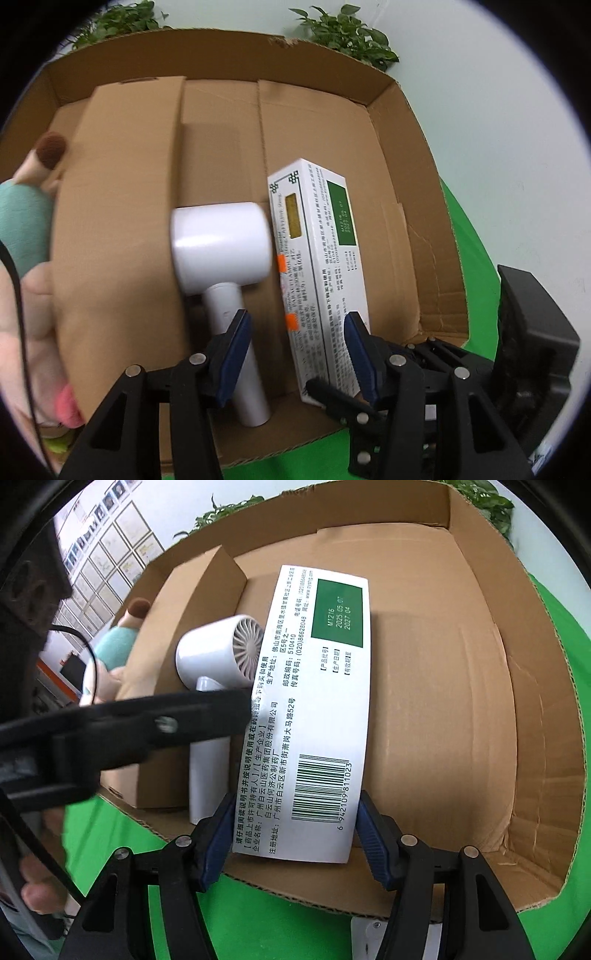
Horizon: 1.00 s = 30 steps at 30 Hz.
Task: Organize objects
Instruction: 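Lower the medicine box beside the hair dryer and open the right gripper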
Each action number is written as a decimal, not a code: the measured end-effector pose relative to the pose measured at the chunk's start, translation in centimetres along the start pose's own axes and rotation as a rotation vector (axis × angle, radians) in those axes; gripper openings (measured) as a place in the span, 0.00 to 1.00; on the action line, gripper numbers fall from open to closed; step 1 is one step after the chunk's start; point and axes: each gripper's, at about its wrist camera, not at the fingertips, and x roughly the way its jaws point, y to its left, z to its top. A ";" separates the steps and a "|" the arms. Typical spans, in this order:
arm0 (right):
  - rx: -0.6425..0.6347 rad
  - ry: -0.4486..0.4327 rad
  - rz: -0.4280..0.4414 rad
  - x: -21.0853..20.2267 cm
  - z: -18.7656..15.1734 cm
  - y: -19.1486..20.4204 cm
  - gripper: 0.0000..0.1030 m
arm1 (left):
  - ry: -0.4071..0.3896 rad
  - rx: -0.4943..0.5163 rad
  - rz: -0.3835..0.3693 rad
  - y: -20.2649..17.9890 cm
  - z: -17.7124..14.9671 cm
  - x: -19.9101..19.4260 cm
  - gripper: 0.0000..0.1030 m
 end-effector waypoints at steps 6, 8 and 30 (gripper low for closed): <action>-0.058 0.004 -0.056 0.6 -0.5 2.6 0.59 | -0.043 -0.033 -0.004 2.0 -0.5 -0.9 0.49; -0.065 0.011 -0.072 1.0 -1.9 1.5 0.60 | -0.053 -0.045 -0.015 2.0 -0.7 -0.9 0.49; -0.079 -0.007 -0.186 1.1 -0.6 4.1 0.73 | -0.204 -0.038 0.044 3.1 -3.1 -4.7 0.50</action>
